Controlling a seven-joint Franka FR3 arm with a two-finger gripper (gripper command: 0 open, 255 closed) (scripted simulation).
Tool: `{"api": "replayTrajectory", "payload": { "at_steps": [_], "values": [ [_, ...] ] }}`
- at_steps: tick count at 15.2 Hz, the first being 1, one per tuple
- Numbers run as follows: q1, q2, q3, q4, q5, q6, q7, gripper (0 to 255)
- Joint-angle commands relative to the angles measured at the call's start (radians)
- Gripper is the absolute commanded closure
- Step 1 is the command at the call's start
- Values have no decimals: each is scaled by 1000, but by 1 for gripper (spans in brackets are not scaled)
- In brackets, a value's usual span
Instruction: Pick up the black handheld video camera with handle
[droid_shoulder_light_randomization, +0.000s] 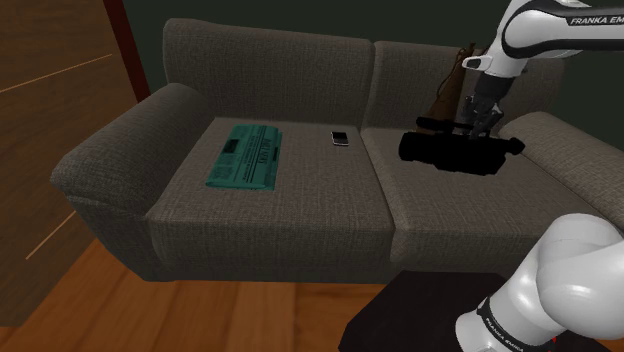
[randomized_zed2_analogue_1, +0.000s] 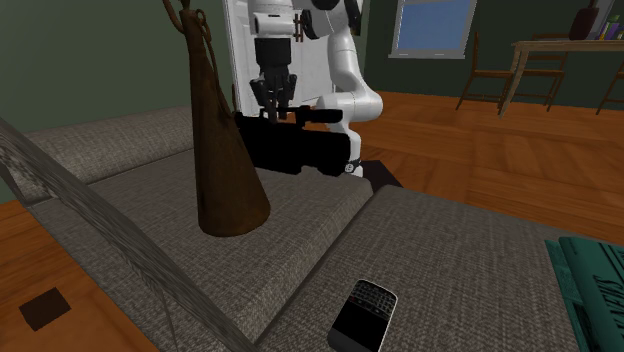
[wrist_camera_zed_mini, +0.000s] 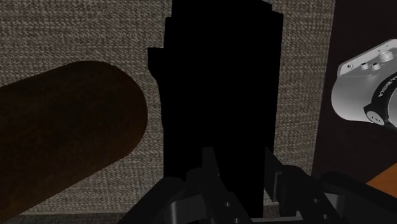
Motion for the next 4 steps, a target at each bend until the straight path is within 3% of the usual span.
{"api": "replayTrajectory", "payload": {
  "at_steps": [1,4],
  "values": [
    [2,-1,7,27,5,-25,-2,255],
    [3,1,11,43,7,-40,-3,255]
  ]
}}
